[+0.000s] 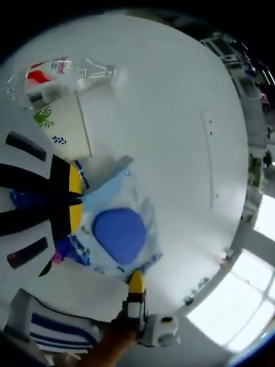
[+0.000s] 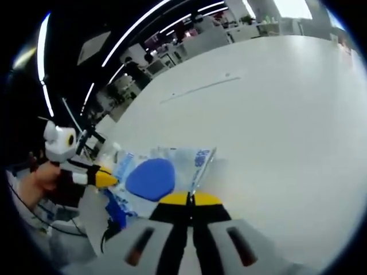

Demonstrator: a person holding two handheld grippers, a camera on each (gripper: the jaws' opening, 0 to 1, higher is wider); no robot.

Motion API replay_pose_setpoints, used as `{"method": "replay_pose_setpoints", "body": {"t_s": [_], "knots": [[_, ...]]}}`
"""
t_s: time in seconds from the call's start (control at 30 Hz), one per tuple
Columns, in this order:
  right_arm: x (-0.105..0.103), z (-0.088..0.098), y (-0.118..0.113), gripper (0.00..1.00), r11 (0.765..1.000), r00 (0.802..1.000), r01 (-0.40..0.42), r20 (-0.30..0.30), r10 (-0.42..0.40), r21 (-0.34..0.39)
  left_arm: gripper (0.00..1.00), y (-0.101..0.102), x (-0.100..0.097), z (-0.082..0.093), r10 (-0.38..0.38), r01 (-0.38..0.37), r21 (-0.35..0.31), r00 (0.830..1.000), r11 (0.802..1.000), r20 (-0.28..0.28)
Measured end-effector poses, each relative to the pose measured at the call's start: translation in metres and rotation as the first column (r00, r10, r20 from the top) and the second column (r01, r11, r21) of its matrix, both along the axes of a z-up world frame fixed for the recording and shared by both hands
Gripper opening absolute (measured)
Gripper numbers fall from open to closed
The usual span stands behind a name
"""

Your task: Arrange the tabletop items into an orderly group along one side of the table until the central work area is clear of visible clutter.

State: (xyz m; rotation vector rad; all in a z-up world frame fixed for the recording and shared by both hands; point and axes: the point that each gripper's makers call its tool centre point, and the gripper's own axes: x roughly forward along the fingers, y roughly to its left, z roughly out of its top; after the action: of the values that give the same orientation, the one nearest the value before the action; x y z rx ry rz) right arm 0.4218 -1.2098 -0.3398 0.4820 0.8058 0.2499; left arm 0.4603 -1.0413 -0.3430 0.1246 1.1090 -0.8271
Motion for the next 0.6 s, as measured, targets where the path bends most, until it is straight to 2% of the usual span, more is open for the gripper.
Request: {"method": "replay_pose_setpoints", "body": {"t_s": [0.6], "knots": [[0.005,0.025,-0.004,0.00,1.000,0.998,-0.002,0.057,0.003,-0.018,0.00,-0.003,0.002,0.021,0.019,-0.017,-0.066,0.999,0.998,0.028]]}}
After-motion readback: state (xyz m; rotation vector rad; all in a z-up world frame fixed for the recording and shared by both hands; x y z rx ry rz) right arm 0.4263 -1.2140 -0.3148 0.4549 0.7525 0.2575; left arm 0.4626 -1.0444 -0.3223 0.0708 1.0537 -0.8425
